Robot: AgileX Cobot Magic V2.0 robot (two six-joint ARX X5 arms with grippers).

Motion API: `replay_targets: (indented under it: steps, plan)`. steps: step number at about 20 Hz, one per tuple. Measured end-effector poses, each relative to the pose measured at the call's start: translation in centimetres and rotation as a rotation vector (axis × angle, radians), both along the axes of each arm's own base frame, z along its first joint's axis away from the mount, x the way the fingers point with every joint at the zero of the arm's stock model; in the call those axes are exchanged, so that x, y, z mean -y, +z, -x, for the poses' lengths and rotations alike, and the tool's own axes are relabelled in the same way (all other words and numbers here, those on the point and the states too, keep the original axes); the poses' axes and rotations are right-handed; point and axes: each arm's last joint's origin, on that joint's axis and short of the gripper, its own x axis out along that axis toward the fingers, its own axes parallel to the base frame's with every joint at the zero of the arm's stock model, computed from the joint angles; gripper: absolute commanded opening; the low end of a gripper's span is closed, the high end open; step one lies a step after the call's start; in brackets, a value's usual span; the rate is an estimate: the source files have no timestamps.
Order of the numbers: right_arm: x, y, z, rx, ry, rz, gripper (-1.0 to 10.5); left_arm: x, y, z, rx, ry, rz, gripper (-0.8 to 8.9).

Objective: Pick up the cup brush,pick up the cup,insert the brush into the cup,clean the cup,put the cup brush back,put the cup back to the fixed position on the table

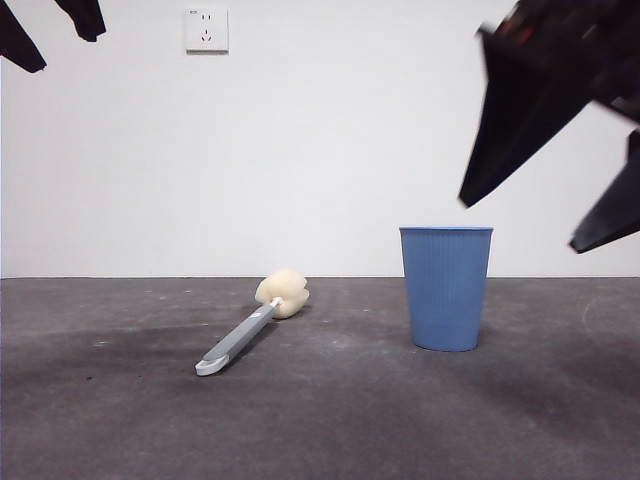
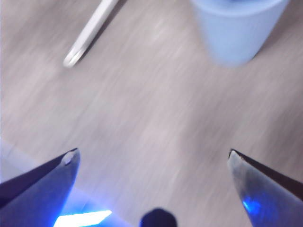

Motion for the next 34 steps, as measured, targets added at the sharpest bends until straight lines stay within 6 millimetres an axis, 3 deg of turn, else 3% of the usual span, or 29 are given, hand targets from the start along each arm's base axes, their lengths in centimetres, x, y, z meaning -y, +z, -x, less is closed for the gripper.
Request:
replay_targets:
  steps: [2, 4, 7, 27, 30, 34]
  plan:
    - [0.5, 0.4, 1.4, -0.036, 0.009, 0.0, 5.5, 0.1, 0.0, 0.1, -0.01, -0.043, 0.013, 3.1]
    - [0.9, 0.8, 2.3, -0.044, 0.005, -0.01, 4.1, 0.1, -0.1, 0.2, -0.024, -0.081, 0.02, 2.98]
    - [1.2, 1.5, 3.0, -0.041, -0.007, -0.062, -0.2, 0.1, -0.1, 0.3, -0.034, -0.114, 0.024, -0.14]
    - [1.4, 1.8, 3.4, -0.065, -0.026, -0.121, 0.0, 0.2, 0.2, 0.3, 0.011, -0.118, 0.031, -0.03]
    - [1.4, 1.8, 3.4, -0.065, -0.027, -0.122, 0.0, -1.7, 2.5, 0.4, 0.283, -0.016, 0.039, -0.03]
    - [1.4, 1.8, 3.4, -0.066, -0.027, -0.121, 0.0, -6.4, 7.2, 2.3, 0.744, 0.179, 0.13, -0.03]
